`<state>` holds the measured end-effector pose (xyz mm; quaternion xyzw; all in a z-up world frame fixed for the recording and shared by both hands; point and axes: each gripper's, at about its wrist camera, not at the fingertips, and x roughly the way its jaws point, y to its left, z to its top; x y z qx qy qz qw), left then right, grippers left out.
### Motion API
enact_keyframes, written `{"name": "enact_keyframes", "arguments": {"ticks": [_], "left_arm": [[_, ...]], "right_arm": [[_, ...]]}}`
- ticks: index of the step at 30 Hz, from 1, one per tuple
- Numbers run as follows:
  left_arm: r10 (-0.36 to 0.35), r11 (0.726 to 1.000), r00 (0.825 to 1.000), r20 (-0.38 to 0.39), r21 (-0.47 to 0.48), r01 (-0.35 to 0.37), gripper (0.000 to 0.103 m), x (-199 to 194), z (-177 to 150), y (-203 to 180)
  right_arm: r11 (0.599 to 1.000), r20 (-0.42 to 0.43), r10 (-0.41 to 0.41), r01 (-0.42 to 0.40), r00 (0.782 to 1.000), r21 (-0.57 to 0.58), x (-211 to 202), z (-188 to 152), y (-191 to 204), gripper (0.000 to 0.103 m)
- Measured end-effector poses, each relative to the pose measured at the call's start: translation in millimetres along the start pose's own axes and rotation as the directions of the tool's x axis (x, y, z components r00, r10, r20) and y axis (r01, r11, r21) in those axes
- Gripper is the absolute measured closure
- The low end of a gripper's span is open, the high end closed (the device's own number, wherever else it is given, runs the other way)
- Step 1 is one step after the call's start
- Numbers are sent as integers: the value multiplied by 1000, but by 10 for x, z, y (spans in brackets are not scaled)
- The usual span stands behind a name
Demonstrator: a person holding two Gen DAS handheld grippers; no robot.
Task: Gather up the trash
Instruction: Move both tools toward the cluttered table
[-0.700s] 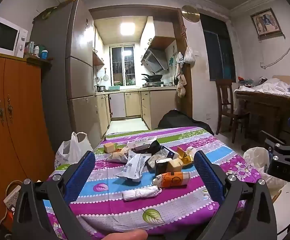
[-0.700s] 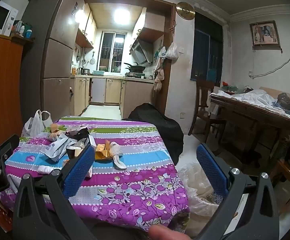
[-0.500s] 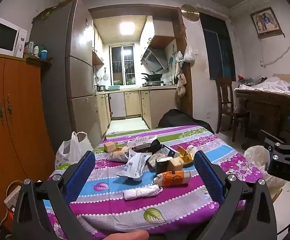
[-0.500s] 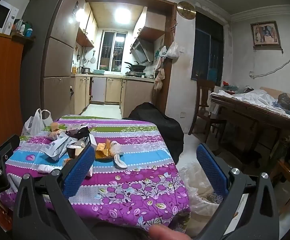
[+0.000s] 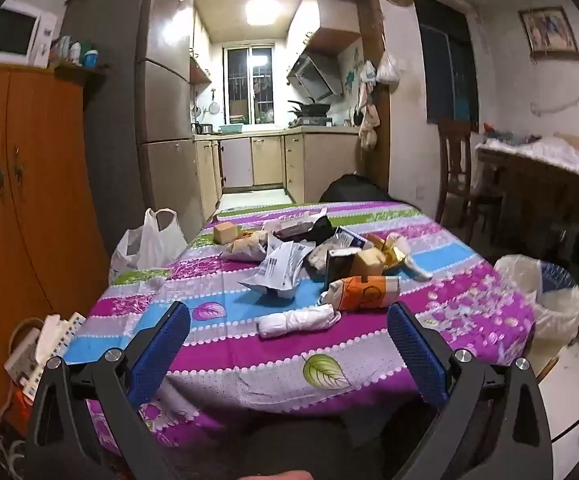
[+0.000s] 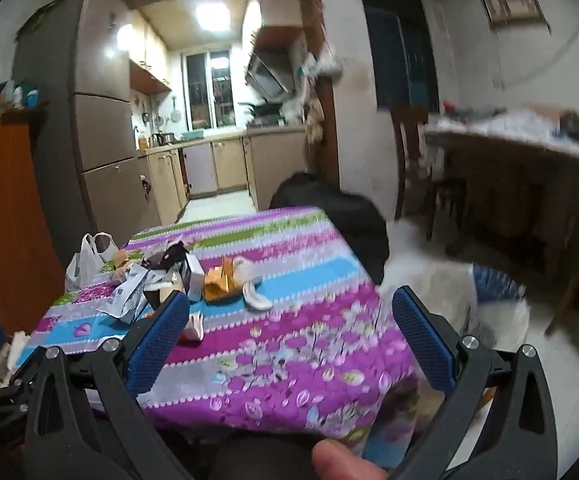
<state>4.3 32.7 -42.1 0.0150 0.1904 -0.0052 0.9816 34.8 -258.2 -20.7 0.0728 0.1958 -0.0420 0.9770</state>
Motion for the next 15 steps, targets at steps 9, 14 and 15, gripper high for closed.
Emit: {"name": "enact_keyframes", "arguments": {"ticks": [9, 14, 15], "left_arm": [[-166, 983, 985, -50, 70, 169, 5, -11, -54, -210], [-196, 972, 978, -64, 117, 203, 5, 31, -76, -298], [-194, 973, 978, -71, 116, 201, 5, 55, -80, -295]], "right_arm": [[999, -42, 35, -34, 999, 16, 147, -86, -13, 5], [999, -94, 43, -44, 995, -10, 281, -141, 37, 5], [999, -102, 36, -38, 994, -19, 300, -141, 51, 5]]}}
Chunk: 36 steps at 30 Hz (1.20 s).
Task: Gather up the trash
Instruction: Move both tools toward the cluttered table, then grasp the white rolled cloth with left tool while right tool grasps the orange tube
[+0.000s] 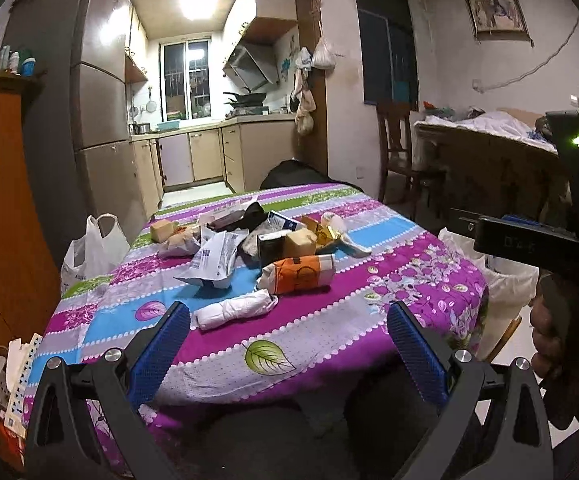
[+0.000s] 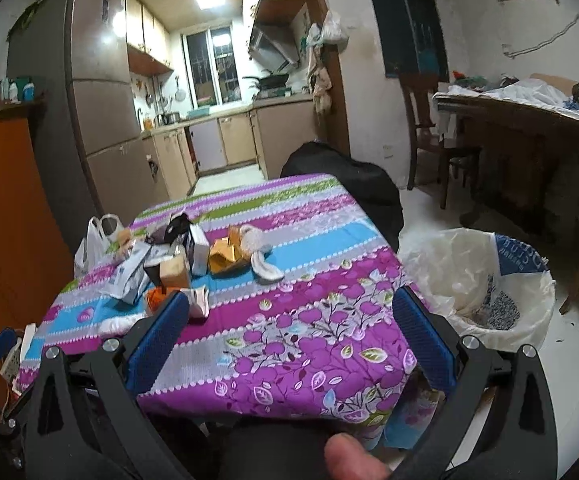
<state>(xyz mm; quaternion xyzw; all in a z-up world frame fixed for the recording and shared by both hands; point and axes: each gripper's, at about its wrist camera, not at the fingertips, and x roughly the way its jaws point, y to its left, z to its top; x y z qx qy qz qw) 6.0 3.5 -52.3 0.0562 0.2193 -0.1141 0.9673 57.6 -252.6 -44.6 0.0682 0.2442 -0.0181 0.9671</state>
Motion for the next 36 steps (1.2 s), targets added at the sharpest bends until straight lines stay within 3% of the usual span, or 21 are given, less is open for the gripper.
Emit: {"name": "enact_keyframes", "arguments": {"ticks": [5, 10, 14, 17, 19, 21, 24, 28, 31, 36], "left_arm": [[100, 995, 995, 10, -32, -100, 5, 62, 47, 209], [208, 978, 978, 33, -2, -208, 5, 107, 118, 672], [267, 964, 963, -31, 9, -267, 5, 228, 68, 1056], [209, 977, 974, -82, -28, -212, 5, 326, 12, 1262], [126, 991, 986, -106, -22, -129, 5, 429, -14, 1284], [26, 999, 991, -130, 35, -21, 9, 567, -33, 1233], [-83, 983, 981, -174, 146, 109, 15, 788, -75, 1005], [-223, 930, 944, -242, 239, 280, 16, 1187, -59, 870], [-276, 905, 918, -283, 247, 348, 17, 1493, -10, 856], [-372, 857, 843, -388, 205, 473, 33, 1904, -2, 916]], "right_arm": [[996, 0, -9, 9, 1000, -91, 37, 56, 115, 5], [980, 67, -25, 38, 997, -197, 40, 201, 274, 5], [971, 37, 18, -9, 999, -239, 189, 261, 377, 5], [968, 2, 43, -41, 999, -248, 316, 259, 439, 5], [963, -31, 61, -67, 998, -261, 416, 247, 494, 5], [959, -70, 81, -97, 994, -265, 515, 232, 527, 5], [963, -119, 123, -148, 985, -225, 631, 213, 481, 5], [962, -178, 192, -221, 965, -161, 754, 192, 379, 5], [954, -202, 218, -252, 955, -161, 810, 189, 364, 5], [926, -236, 265, -315, 935, -207, 880, 188, 401, 18]]}}
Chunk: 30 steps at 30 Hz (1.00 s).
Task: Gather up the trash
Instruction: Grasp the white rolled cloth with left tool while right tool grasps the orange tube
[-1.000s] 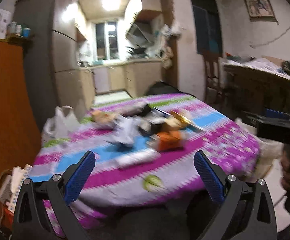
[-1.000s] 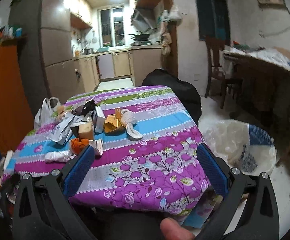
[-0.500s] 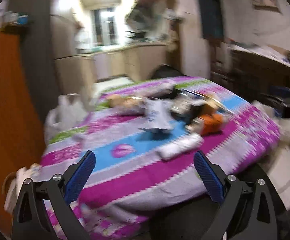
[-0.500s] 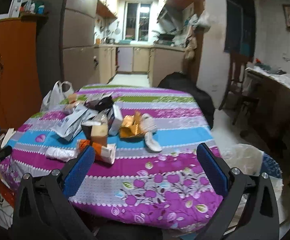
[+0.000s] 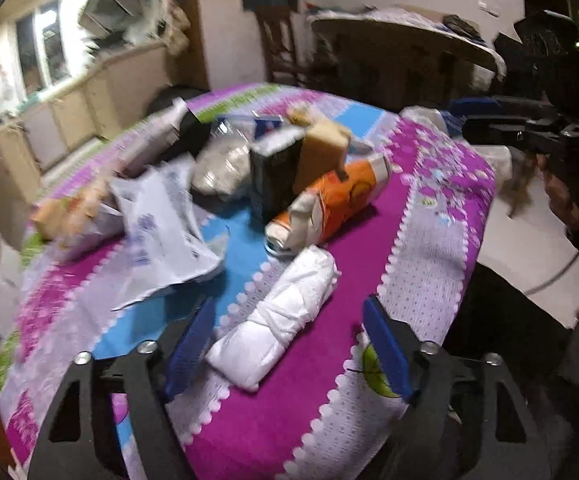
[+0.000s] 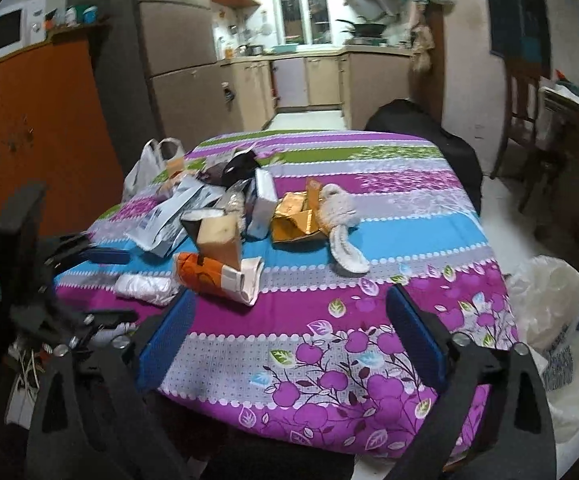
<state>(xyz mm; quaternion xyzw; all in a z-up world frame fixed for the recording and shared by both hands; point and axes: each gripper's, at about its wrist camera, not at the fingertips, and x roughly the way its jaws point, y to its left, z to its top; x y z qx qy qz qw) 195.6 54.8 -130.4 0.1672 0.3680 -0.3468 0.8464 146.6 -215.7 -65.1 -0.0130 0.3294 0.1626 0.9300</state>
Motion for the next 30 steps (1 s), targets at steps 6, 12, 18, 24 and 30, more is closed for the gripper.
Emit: {"name": "enact_keyframes", "arguments": {"ticks": [6, 12, 18, 24, 30], "left_arm": [[-66, 998, 998, -15, 19, 66, 64, 144, 23, 74], [-55, 998, 998, 38, -8, 55, 76, -14, -120, -25], [-15, 991, 995, 99, -132, 28, 76, -279, -253, 58], [18, 984, 996, 90, -177, -2, 76, -288, -302, 38], [41, 978, 995, 89, -209, -22, 76, -281, -313, 23]], "right_arm": [[970, -58, 158, -166, 986, -179, 176, 133, 154, 36], [881, -210, 251, -313, 945, -355, 573, 228, 275, 42], [843, -304, 256, -366, 918, -395, 915, 123, 380, 68], [842, -299, 358, -444, 885, -307, 947, 100, 477, 96], [709, -145, 699, -654, 700, 263, 804, 323, 66, 96]]}}
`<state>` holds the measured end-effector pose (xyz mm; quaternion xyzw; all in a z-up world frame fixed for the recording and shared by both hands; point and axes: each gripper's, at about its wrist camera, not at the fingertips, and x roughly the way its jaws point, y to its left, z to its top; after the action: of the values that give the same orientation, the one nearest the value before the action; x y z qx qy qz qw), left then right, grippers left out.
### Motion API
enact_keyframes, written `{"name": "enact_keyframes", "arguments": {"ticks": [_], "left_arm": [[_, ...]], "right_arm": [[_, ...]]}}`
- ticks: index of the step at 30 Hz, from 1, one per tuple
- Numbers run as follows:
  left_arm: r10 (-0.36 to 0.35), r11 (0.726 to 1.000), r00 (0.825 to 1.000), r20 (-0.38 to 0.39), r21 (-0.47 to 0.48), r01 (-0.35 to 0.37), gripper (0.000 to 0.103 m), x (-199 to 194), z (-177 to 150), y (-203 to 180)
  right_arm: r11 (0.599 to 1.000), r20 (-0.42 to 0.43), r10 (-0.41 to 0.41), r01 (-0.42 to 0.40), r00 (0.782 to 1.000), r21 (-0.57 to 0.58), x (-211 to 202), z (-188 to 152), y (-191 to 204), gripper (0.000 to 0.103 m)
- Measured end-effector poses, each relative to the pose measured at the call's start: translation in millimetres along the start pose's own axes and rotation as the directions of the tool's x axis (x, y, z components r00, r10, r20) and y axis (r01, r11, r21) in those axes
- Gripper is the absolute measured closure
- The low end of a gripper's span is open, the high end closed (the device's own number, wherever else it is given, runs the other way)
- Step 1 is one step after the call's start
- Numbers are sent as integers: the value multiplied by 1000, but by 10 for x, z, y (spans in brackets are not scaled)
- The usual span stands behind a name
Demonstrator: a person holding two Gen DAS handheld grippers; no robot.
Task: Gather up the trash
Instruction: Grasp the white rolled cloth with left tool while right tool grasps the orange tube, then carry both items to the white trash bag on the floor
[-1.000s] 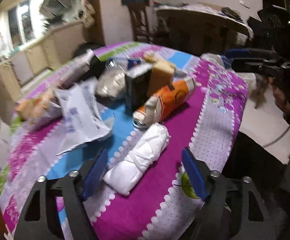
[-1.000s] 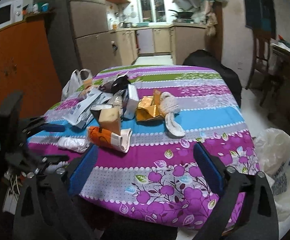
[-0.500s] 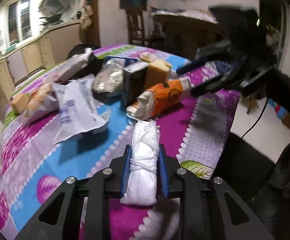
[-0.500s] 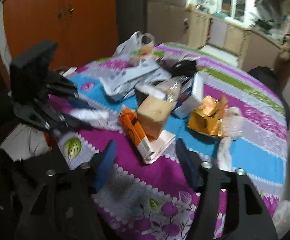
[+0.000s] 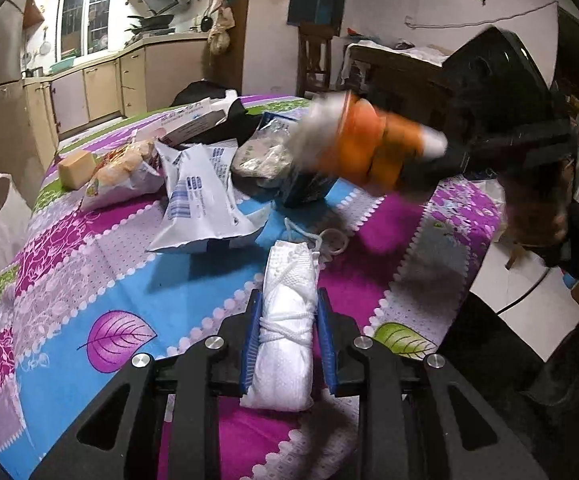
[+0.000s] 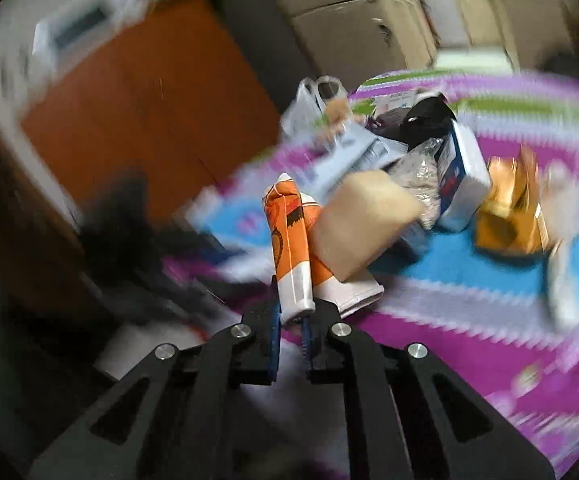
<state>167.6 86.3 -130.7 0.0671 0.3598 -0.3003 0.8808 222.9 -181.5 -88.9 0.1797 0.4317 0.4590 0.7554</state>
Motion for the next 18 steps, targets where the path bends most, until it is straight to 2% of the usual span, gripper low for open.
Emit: {"name": "enact_keyframes", "arguments": {"ticks": [2, 4, 5, 6, 7, 8, 11, 18], "left_arm": [[13, 1000, 1000, -2, -3, -13, 75, 40, -11, 0], [18, 1000, 1000, -2, -3, -18, 75, 44, -15, -47], [19, 1000, 1000, 0, -1, -19, 75, 70, -5, -27], [21, 1000, 1000, 0, 0, -21, 75, 66, -9, -44], [22, 1000, 1000, 1, -1, -22, 75, 69, -13, -51], [25, 1000, 1000, 0, -3, -25, 75, 74, -16, -49], [35, 999, 999, 6, -14, -35, 75, 80, -11, -39], [56, 998, 998, 37, -31, -55, 75, 23, -15, -65]], "right_arm": [[987, 62, 103, -110, 993, 114, -100, 10, -104, 96], [957, 140, 201, -225, 970, 183, -218, -18, -161, 96], [941, 167, 236, -268, 957, 208, -255, -27, -182, 96], [908, 207, 291, -338, 934, 248, -291, -49, -227, 96], [883, 243, 320, -381, 916, 273, -313, -69, -260, 96], [873, 264, 329, -399, 907, 281, -341, -77, -275, 96], [874, 308, 318, -403, 897, 271, -471, -114, -266, 95], [924, 363, 207, -303, 909, 233, -748, -250, -292, 95]]}}
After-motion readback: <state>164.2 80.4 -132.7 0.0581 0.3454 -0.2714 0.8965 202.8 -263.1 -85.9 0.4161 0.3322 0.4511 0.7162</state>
